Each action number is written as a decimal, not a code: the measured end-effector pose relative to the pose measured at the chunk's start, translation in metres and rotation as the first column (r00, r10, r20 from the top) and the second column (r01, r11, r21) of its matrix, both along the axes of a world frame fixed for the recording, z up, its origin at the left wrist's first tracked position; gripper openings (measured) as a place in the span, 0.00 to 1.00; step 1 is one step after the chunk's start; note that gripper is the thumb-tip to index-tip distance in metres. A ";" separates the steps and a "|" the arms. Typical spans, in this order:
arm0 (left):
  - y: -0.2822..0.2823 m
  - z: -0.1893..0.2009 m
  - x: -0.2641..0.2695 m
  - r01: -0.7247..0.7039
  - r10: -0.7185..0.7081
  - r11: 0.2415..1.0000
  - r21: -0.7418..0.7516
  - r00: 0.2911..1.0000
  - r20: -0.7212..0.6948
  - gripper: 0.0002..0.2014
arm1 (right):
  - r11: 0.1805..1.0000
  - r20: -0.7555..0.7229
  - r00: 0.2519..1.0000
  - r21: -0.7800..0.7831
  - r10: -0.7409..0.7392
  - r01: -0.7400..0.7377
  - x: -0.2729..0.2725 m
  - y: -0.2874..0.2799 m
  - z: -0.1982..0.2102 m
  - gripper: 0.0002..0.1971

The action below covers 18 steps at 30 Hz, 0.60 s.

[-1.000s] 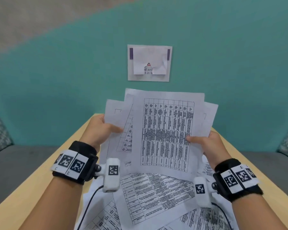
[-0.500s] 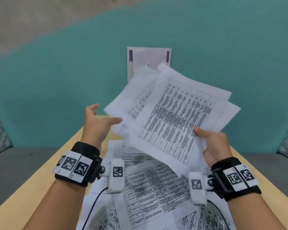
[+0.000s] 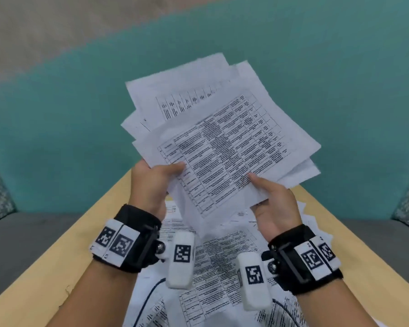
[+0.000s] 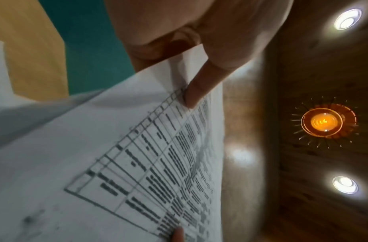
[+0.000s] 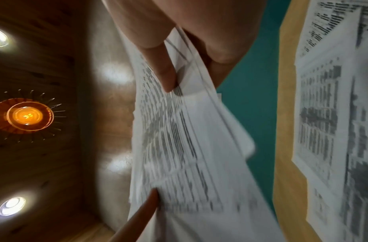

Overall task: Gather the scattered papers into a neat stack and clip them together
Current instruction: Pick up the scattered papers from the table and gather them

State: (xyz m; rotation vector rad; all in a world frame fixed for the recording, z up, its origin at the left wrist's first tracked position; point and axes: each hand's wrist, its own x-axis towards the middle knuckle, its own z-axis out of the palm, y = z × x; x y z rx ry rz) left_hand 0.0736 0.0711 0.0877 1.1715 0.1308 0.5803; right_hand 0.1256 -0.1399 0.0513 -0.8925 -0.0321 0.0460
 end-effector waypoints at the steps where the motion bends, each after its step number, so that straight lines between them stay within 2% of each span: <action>1: 0.006 0.002 -0.001 -0.024 0.024 1.000 -0.003 1.000 0.002 0.21 | 1.000 0.026 1.000 -0.005 -0.011 0.011 0.000 -0.006 0.003 0.25; 2: 0.013 0.004 -0.001 -0.038 0.038 0.999 -0.015 0.999 0.008 0.23 | 1.000 0.057 0.998 0.003 -0.006 0.006 0.001 -0.013 0.007 0.20; 4: 0.022 0.009 -0.004 -0.031 0.032 0.999 -0.028 0.999 0.023 0.24 | 1.000 0.110 0.994 0.010 0.007 -0.009 0.006 -0.028 0.011 0.17; 7: 0.029 0.015 -0.010 0.014 -0.014 1.000 -0.007 1.000 0.024 0.17 | 0.996 0.194 0.980 -0.077 0.050 -0.035 0.013 -0.043 0.015 0.20; 13: 0.039 0.016 -0.015 0.109 -0.111 0.991 0.082 0.994 0.023 0.18 | 0.931 0.284 0.949 -0.363 0.136 -0.025 0.012 -0.058 0.018 0.24; 18: 0.039 0.014 -0.015 0.152 -0.151 0.983 0.106 0.988 -0.017 0.17 | 0.898 0.272 0.957 -0.440 0.105 0.027 0.014 -0.062 0.016 0.22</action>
